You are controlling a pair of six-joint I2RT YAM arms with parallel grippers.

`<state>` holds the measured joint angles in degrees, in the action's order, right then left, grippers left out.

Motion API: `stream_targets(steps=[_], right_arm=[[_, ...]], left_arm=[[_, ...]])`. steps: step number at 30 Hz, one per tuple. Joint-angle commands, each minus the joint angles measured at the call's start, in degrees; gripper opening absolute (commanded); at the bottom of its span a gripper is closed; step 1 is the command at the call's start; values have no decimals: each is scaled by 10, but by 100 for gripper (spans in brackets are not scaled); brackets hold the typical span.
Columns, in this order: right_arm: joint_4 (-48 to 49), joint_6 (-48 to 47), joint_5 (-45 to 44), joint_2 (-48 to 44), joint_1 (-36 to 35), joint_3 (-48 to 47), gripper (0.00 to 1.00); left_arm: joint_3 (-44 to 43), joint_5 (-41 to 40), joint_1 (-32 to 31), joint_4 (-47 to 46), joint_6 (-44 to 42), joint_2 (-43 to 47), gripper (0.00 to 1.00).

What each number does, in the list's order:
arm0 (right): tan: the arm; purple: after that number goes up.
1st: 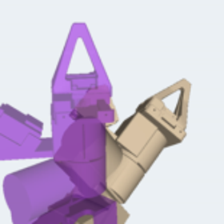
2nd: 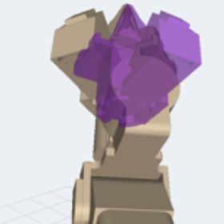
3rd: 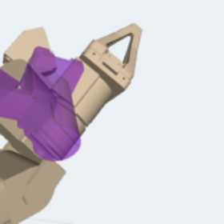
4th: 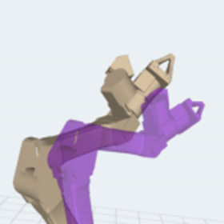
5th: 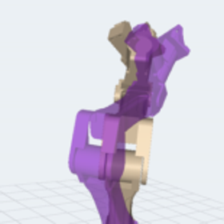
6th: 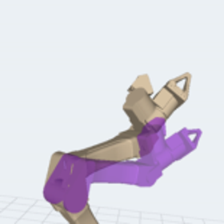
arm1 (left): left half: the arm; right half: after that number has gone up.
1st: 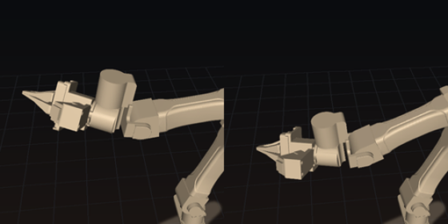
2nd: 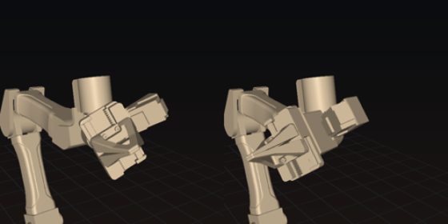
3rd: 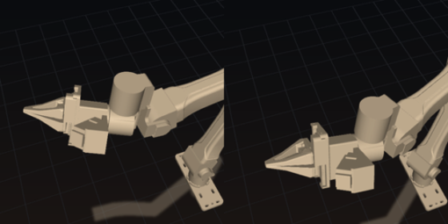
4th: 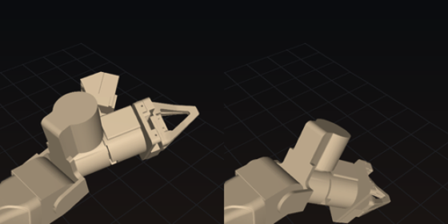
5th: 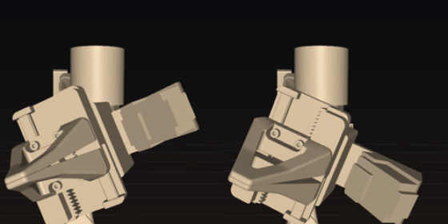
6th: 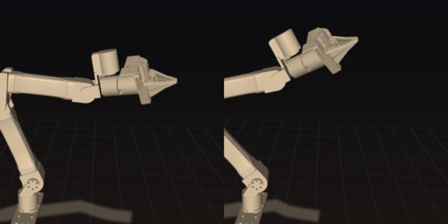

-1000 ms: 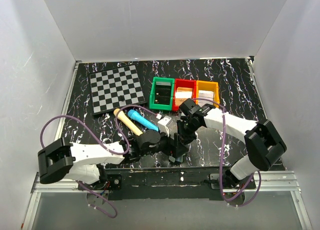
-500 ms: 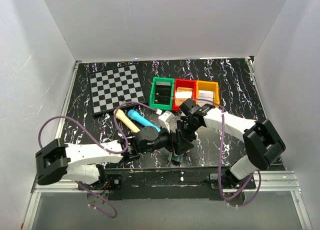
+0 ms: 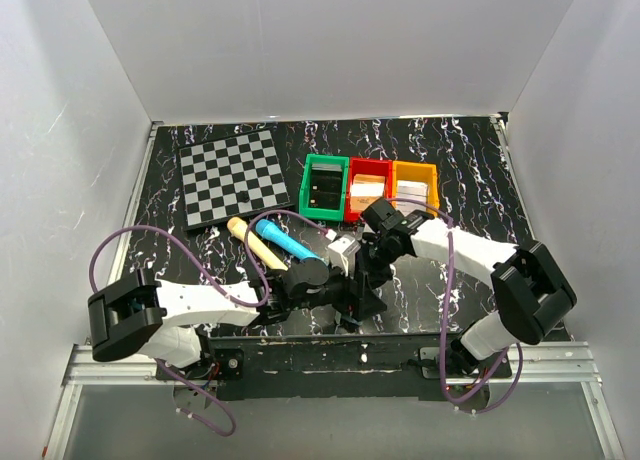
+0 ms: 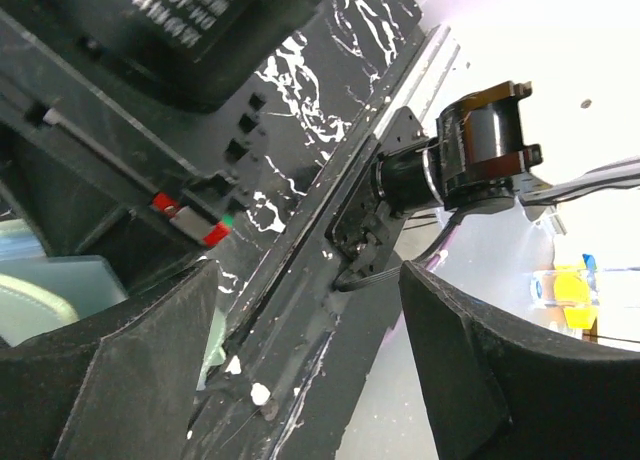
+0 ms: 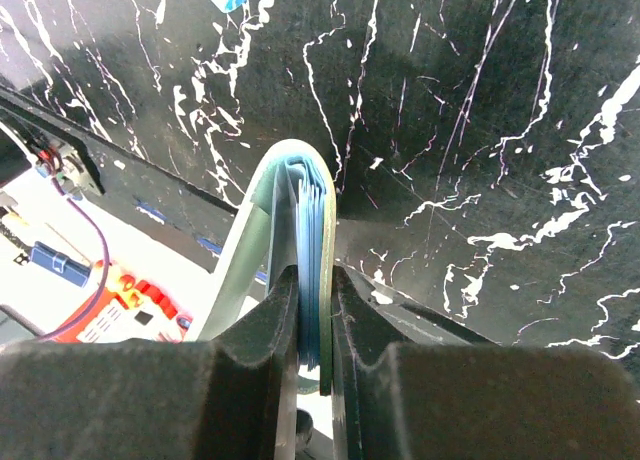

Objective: Take the credit cards out of the card holder
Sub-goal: Open the card holder at the center of the board.

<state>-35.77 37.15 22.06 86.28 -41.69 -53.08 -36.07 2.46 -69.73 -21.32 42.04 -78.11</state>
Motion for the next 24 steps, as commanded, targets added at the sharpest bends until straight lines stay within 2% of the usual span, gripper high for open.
stream_targets(steps=[1, 4, 5, 11, 15, 20, 24], right_arm=[[-1, 5, 31, -27, 1, 6, 1], [-24, -10, 19, -37, 1, 0, 1], [-54, -25, -16, -41, 1, -11, 1], [-248, -93, -328, -103, -8, -111, 1], [-383, -106, -466, -104, -43, -209, 1], [-503, -95, -526, -45, -73, -285, 1], [-486, -93, -432, -63, -75, -309, 1]], left_arm=[[14, -38, 7, 18, -3, 5, 72], [37, -53, 9, 12, 7, 30, 72], [52, -58, 9, 2, 8, 51, 72], [127, -130, 9, -21, 18, 222, 79], [124, -167, 9, -7, -19, 293, 87], [81, -173, 9, -9, -78, 258, 95], [79, -161, 9, -75, -72, 200, 98]])
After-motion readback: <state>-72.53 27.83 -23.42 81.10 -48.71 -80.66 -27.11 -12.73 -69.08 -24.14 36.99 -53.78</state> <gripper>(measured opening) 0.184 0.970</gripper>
